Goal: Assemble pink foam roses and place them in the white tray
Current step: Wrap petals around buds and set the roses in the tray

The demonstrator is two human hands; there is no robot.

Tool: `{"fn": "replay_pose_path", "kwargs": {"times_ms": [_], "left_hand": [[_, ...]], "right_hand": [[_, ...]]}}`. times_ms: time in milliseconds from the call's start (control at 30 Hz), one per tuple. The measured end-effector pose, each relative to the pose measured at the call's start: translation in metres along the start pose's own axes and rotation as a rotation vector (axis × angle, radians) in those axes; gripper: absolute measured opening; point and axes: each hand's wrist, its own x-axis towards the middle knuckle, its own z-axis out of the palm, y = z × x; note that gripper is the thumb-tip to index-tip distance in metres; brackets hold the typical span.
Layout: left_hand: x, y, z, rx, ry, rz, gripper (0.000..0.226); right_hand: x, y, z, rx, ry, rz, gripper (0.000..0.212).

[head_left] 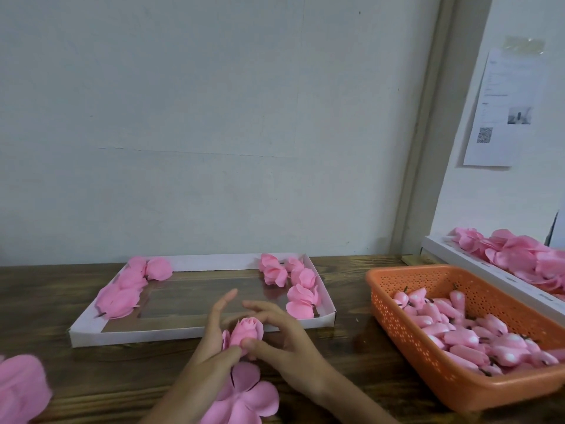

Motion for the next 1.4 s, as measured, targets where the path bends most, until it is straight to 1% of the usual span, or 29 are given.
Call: {"fn": "replay_pose_path", "kwargs": {"times_ms": [67, 133, 200, 300, 433, 533, 733, 800, 900, 967, 1100, 1167, 1267, 1400], "left_hand": [[-0.002, 0.001, -0.002, 0.026, 0.0, 0.019, 0.084], [-0.004, 0.001, -0.005, 0.033, -0.006, 0.037, 0.086], [-0.005, 0.002, -0.006, -0.036, -0.012, 0.048, 0.087], [-0.004, 0.003, -0.006, -0.138, -0.042, 0.064, 0.089], [-0.002, -0.001, -0.004, -0.248, -0.07, 0.062, 0.077], [-0.002, -0.004, -0.002, -0.278, -0.069, 0.066, 0.069], [-0.003, -0.005, 0.0, -0.346, -0.095, 0.09, 0.078], [-0.005, -0.004, 0.0, -0.271, -0.078, 0.108, 0.068], [-0.005, 0.003, 0.002, -0.099, -0.051, 0.18, 0.033], [-0.003, 0.004, 0.0, -0.069, -0.025, 0.182, 0.023], [0.002, 0.003, -0.004, -0.083, 0.062, 0.187, 0.018], [0.003, 0.002, -0.004, -0.089, 0.119, 0.201, 0.013], [0.005, 0.001, -0.008, -0.032, 0.183, 0.24, 0.014], [0.003, 0.006, -0.012, 0.096, 0.144, 0.298, 0.016]], "right_hand": [[0.001, 0.001, 0.0, 0.09, 0.005, 0.024, 0.028], [0.002, -0.001, -0.001, 0.207, -0.018, 0.038, 0.028], [0.002, -0.002, -0.003, 0.315, -0.051, 0.059, 0.027], [0.003, 0.001, -0.008, 0.449, -0.051, 0.111, 0.033], [0.005, 0.006, -0.01, 0.522, -0.007, 0.138, 0.035], [0.005, 0.006, -0.011, 0.575, 0.021, 0.153, 0.037], [0.004, 0.006, -0.011, 0.652, 0.04, 0.175, 0.04], [0.004, 0.005, -0.01, 0.684, 0.024, 0.187, 0.037], [0.005, 0.001, -0.009, 0.738, 0.004, 0.196, 0.026], [0.005, 0.001, -0.009, 0.759, 0.0, 0.2, 0.027], [0.006, 0.002, -0.009, 0.764, -0.054, 0.192, 0.039], [0.005, 0.002, -0.007, 0.764, -0.073, 0.192, 0.04], [0.003, 0.0, -0.004, 0.761, -0.076, 0.196, 0.036], [0.002, -0.005, -0.004, 0.679, -0.092, 0.212, 0.037]]}}
